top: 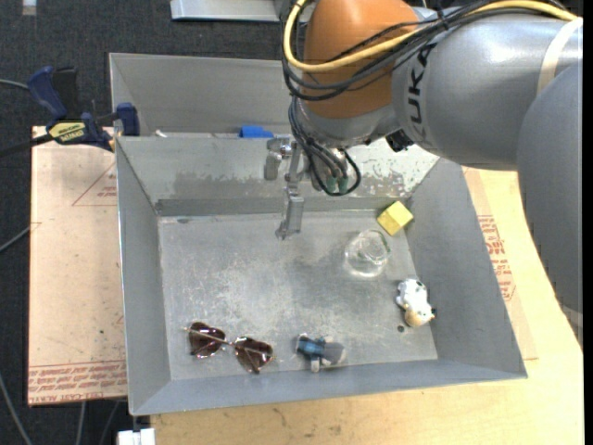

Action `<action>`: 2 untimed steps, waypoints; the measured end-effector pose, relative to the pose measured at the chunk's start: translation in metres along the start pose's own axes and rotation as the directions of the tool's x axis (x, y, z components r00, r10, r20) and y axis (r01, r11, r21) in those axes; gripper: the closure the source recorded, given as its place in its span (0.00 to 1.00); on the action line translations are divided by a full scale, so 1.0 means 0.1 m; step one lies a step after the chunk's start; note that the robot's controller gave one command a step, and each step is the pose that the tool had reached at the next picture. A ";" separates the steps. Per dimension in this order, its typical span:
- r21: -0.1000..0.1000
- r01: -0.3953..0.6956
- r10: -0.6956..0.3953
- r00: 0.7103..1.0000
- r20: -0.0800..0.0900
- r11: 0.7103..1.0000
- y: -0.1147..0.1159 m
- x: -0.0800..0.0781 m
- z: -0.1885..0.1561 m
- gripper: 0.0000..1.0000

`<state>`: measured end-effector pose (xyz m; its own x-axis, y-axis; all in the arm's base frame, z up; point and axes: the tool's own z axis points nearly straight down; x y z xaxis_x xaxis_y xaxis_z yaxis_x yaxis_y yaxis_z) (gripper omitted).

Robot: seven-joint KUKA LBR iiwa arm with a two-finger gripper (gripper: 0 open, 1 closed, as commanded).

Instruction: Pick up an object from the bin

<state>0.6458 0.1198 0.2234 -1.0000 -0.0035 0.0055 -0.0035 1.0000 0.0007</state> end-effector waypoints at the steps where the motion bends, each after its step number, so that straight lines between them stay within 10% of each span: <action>1: -0.001 -0.002 0.002 1.000 0.008 1.000 -0.01 -0.01 -0.06 0.00; 2: 0.000 0.092 -0.092 0.996 0.010 0.996 0.12 0.42 0.53 0.00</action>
Offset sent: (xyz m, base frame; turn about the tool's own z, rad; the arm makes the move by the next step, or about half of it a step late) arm -0.1153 0.0342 -0.1534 -0.2573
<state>0.6039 0.1319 0.1704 -0.9954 -0.0959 -0.0042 -0.0959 0.9954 0.0010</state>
